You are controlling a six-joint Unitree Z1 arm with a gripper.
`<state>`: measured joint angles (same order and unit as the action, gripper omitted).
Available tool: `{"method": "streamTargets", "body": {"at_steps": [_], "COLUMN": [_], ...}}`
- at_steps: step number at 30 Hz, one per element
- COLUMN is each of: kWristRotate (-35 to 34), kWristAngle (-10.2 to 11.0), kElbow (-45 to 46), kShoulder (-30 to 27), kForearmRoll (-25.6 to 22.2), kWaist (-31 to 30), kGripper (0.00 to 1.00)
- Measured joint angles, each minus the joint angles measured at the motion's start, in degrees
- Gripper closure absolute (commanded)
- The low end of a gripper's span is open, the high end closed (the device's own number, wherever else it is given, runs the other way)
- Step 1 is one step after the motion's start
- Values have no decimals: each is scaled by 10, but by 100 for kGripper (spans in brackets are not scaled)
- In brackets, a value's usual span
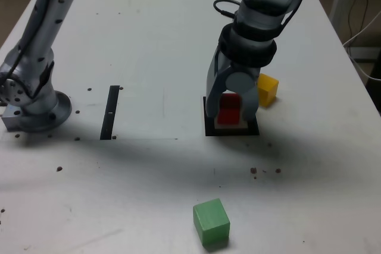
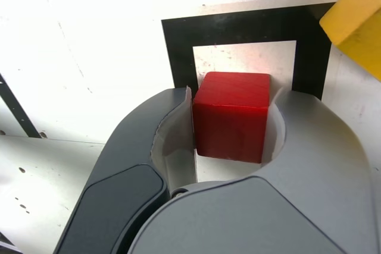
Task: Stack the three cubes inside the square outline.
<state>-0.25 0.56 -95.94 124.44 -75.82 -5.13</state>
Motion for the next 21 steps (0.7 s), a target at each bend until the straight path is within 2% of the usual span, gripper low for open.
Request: {"method": "streamTargets", "body": {"at_steps": [8,12,15,17,21], "kWristRotate": [0,-3,-1,15,76], "kWristAngle": [3,21,46,58,70], "kElbow": [16,29,34,31,-5], "kShoulder": [-17,-47,-65,-80,-88], "kForearmRoll": [2,-3,-12,-23,-35], "kWaist": [0,0,1,1,4], "kGripper": [0,0,1,1,0]}}
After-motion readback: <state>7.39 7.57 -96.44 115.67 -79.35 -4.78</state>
